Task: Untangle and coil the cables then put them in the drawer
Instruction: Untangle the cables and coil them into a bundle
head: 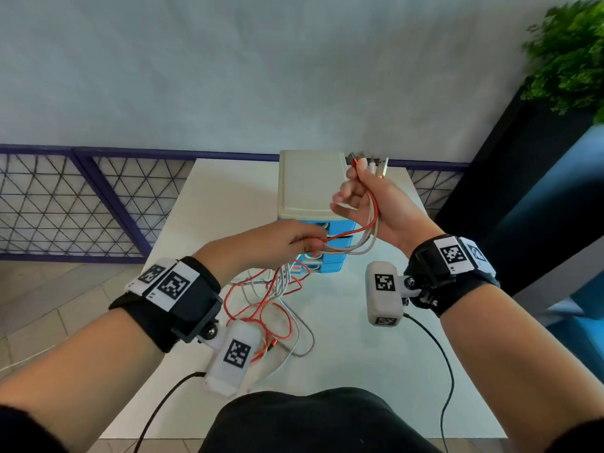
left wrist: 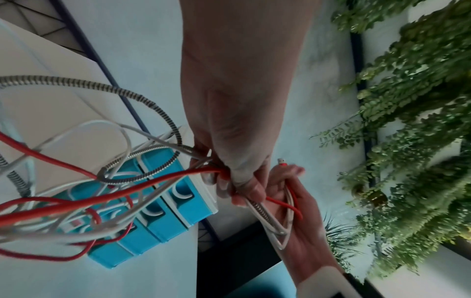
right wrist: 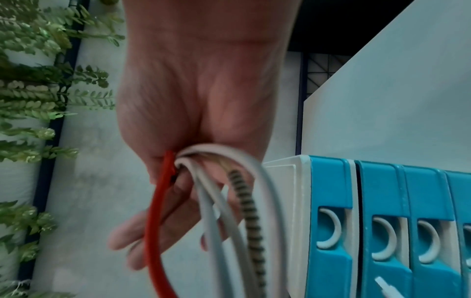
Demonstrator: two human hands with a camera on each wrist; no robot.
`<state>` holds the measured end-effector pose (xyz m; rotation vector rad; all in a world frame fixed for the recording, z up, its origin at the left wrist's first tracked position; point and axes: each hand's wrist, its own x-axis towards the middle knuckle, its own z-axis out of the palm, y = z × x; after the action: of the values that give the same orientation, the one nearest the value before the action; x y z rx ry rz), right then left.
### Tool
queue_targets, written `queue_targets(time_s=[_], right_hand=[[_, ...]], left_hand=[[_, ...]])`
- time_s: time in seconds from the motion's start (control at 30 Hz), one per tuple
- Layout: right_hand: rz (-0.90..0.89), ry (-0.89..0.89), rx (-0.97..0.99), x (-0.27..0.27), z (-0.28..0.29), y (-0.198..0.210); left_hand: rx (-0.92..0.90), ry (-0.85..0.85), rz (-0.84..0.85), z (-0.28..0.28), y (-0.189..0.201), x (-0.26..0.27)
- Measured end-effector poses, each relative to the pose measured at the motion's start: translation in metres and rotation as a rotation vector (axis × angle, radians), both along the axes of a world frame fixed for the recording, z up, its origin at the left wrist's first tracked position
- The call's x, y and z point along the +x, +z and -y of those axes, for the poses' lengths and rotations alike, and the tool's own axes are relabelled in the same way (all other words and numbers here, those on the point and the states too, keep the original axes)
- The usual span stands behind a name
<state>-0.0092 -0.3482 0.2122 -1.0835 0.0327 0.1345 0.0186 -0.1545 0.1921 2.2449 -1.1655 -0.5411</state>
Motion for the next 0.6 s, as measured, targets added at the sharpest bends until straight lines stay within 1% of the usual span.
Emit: queue_targets(time_s=[0.07, 0.13, 0.2, 0.3, 0.37, 0.4, 0.47, 0.53, 0.6], right_hand=[[0.029, 0.024, -0.013, 0.001, -0.001, -0.001], [0.041, 0.049, -0.061, 0.0, -0.003, 0.0], [0.051, 0.049, -0.084, 0.0, -0.003, 0.0], [0.08, 0.031, -0.123, 0.0, -0.003, 0.001], [0.088, 0.018, -0.124, 0.0, -0.006, 0.001], [0.093, 0.01, -0.117, 0.0, -0.008, 0.001], [0.108, -0.001, -0.106, 0.001, -0.013, 0.0], [0.121, -0.01, -0.109, 0.002, -0.016, -0.001], [0.13, -0.043, -0.113, 0.003, -0.017, -0.002]], left_hand=[[0.019, -0.005, 0.004, 0.0, 0.005, 0.003], [0.008, 0.037, -0.02, -0.001, 0.006, 0.008], [-0.03, 0.091, -0.093, -0.002, 0.004, 0.011], [-0.041, 0.166, -0.237, -0.001, 0.002, 0.006], [-0.098, 0.289, -0.362, 0.007, 0.004, 0.002], [-0.113, 0.354, -0.385, 0.011, 0.006, -0.001], [-0.073, 0.432, -0.324, 0.016, 0.004, -0.003], [-0.021, 0.449, -0.262, 0.016, -0.002, -0.004], [-0.032, 0.433, -0.316, 0.014, -0.007, -0.004]])
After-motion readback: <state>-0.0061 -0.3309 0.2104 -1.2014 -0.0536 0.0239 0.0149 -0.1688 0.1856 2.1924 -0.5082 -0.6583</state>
